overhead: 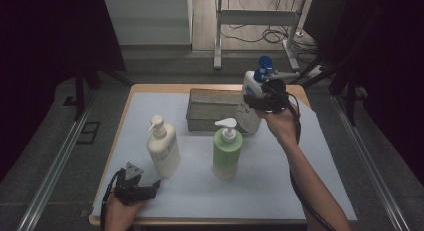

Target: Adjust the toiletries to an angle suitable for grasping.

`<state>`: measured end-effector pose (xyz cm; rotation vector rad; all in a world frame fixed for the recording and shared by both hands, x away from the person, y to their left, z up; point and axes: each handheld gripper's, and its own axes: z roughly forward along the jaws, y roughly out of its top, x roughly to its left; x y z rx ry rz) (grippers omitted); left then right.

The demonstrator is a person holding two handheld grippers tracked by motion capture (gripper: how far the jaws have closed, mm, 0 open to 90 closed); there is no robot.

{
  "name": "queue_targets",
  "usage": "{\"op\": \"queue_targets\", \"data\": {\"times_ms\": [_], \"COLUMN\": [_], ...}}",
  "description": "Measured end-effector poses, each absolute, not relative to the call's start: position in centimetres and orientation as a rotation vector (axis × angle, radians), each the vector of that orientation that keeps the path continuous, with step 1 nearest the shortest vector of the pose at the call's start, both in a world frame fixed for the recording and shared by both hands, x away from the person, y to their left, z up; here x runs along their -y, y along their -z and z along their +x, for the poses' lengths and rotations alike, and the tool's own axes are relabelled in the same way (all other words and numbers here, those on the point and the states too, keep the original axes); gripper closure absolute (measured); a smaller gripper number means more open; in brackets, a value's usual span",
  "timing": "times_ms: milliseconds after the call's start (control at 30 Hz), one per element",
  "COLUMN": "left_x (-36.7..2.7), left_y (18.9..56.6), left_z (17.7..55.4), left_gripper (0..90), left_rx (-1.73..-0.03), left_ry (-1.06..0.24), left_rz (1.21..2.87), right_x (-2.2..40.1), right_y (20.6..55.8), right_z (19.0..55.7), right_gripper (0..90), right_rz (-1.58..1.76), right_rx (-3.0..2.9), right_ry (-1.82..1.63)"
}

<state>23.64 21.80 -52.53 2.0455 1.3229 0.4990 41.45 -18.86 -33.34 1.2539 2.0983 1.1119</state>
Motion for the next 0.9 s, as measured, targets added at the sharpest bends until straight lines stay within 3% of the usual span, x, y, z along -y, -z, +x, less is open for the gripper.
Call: {"op": "queue_targets", "data": {"times_ms": [900], "left_x": [-21.8], "left_y": [52.5], "left_z": [23.6], "left_gripper": [12.3], "left_rx": [-1.324], "left_ry": [-0.498], "left_rz": [2.045], "right_x": [15.4], "right_y": [33.6], "right_z": [46.2], "right_gripper": [40.6], "right_rz": [1.281], "right_rx": [-2.046], "right_ry": [-1.084]}}
